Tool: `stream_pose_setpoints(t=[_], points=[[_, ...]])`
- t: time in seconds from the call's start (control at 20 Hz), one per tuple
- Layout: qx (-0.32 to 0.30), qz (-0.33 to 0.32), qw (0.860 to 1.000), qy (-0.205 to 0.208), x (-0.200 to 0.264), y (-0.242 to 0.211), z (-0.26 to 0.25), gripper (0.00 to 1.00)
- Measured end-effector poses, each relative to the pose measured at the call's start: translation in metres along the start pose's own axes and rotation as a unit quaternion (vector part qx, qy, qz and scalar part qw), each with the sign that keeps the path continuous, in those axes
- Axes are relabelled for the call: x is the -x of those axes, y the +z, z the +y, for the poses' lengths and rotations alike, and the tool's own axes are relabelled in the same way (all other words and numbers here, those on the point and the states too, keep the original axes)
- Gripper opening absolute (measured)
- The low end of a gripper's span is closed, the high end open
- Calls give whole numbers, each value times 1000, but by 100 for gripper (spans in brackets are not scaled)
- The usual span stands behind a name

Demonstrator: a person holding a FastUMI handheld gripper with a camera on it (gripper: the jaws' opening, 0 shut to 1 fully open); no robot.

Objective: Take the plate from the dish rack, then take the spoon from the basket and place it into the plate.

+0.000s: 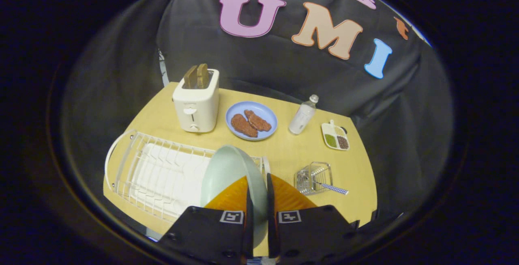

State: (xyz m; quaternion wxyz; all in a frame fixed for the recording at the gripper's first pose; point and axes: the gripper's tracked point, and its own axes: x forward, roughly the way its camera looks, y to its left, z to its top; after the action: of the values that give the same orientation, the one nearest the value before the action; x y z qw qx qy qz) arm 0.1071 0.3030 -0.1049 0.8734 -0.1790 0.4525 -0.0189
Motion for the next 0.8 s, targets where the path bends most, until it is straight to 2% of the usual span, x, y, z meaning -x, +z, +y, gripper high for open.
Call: stream_pose_setpoints(t=[0.1, 0.4, 0.8], points=[[-5, -1, 1000, 12, 4, 1, -7, 17], [-52, -11, 995, 83, 31, -2, -45, 17], [-113, -18, 985, 129, 45, -65, -148, 17]])
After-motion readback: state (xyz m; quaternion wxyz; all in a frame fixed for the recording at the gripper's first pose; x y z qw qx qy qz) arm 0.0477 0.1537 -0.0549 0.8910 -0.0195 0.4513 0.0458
